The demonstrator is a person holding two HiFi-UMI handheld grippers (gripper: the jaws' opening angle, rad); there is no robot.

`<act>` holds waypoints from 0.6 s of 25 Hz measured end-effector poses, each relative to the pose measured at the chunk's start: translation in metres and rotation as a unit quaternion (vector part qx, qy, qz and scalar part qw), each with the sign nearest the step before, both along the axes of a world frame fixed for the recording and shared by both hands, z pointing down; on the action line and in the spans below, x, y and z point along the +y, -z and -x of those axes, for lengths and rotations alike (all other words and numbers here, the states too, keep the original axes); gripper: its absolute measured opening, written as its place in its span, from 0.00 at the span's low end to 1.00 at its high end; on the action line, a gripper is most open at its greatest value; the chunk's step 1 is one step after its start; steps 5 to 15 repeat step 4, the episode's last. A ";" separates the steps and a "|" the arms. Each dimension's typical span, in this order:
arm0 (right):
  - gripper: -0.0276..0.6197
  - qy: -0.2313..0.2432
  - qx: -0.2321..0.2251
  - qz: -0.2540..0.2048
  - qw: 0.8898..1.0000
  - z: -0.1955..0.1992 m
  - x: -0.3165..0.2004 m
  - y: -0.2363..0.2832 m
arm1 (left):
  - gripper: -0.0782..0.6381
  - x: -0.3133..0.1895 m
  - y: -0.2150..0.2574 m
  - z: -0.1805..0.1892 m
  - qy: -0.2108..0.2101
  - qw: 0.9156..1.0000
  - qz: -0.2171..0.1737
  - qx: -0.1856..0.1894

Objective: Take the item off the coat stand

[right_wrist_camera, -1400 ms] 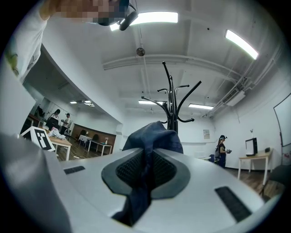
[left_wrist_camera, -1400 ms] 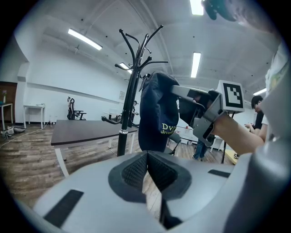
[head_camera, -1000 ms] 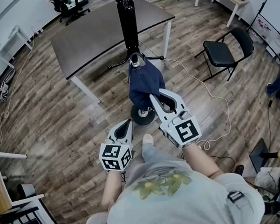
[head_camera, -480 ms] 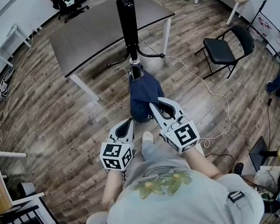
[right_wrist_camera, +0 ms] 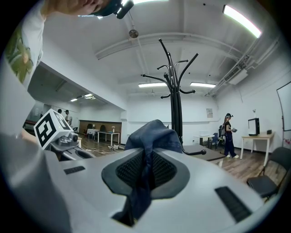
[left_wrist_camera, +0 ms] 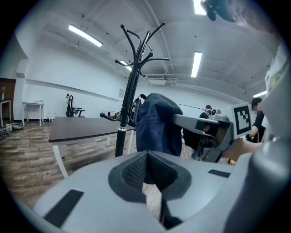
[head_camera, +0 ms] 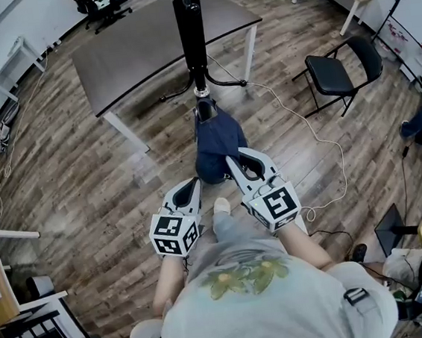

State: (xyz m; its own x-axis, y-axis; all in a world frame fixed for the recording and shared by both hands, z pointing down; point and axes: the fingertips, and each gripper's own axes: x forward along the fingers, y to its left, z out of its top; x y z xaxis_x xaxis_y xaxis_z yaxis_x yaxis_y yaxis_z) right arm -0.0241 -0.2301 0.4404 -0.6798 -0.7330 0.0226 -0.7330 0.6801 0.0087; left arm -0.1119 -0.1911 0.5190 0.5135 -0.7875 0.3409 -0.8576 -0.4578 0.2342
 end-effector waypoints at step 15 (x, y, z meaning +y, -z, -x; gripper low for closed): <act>0.11 0.000 0.000 0.000 1.000 0.000 -0.002 -0.001 | 0.13 -0.002 -0.001 0.001 0.000 1.000 0.000 0.000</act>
